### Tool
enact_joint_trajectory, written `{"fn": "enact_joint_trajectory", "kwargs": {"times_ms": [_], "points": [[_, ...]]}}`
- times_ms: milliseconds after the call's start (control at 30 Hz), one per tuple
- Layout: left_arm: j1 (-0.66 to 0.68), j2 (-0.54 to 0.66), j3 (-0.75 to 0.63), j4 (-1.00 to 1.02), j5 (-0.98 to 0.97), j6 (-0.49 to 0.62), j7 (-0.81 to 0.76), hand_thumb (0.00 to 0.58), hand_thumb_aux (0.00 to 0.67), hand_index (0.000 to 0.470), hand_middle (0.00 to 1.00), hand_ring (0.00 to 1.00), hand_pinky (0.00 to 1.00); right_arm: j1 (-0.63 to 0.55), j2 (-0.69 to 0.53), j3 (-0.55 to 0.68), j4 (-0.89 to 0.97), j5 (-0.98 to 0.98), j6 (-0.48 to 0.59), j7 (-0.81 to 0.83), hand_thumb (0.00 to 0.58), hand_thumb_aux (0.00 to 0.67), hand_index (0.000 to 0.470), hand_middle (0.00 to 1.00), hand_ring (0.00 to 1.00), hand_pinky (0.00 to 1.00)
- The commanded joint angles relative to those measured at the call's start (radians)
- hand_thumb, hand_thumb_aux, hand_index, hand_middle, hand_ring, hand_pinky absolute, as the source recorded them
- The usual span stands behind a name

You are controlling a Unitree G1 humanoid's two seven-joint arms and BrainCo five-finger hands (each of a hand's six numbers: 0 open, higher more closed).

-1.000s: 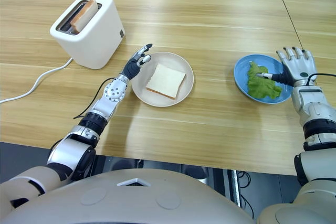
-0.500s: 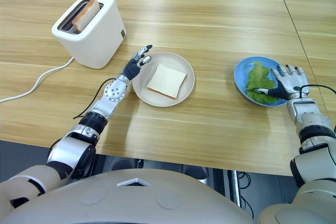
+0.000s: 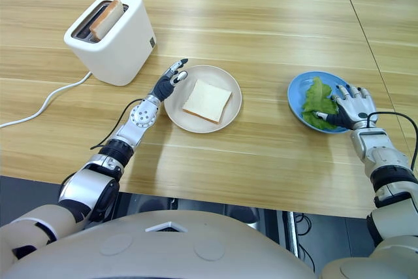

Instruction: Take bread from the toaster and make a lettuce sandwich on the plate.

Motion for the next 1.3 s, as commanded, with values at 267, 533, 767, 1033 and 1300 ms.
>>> {"fn": "enact_joint_trajectory", "kwargs": {"times_ms": [267,533,767,1033,1300], "points": [[-0.001,0.002,0.002,0.019,0.004,0.003,-0.002,0.000,0.000,0.000,0.00,0.00,0.00,-0.014,0.063,0.053,0.169,-0.002,-0.067,-0.005,0.580,0.670,0.460,0.00,0.00,0.00],[0.000,0.004,0.005,0.022,0.004,0.004,0.004,0.000,0.000,0.000,0.00,0.00,0.00,-0.004,0.020,0.001,0.101,0.042,-0.096,-0.055,0.580,0.670,0.460,0.05,0.05,0.05],[-0.013,0.010,0.026,0.043,-0.011,-0.001,0.014,0.000,0.000,0.000,0.00,0.00,0.00,0.137,-0.071,-0.135,-0.349,0.098,-0.080,-0.068,0.580,0.670,0.460,0.80,0.80,0.80],[-0.024,0.008,0.053,0.068,-0.025,-0.010,0.016,0.000,0.000,0.000,0.00,0.00,0.00,0.191,-0.038,-0.242,-0.784,0.086,-0.055,0.038,0.580,0.670,0.460,0.89,0.89,0.89],[-0.041,-0.001,0.080,0.107,-0.053,-0.018,0.003,0.000,0.000,0.000,0.00,0.00,0.00,0.045,0.145,-0.148,-0.825,0.062,-0.133,0.130,0.580,0.670,0.460,0.87,0.87,0.87]]}}
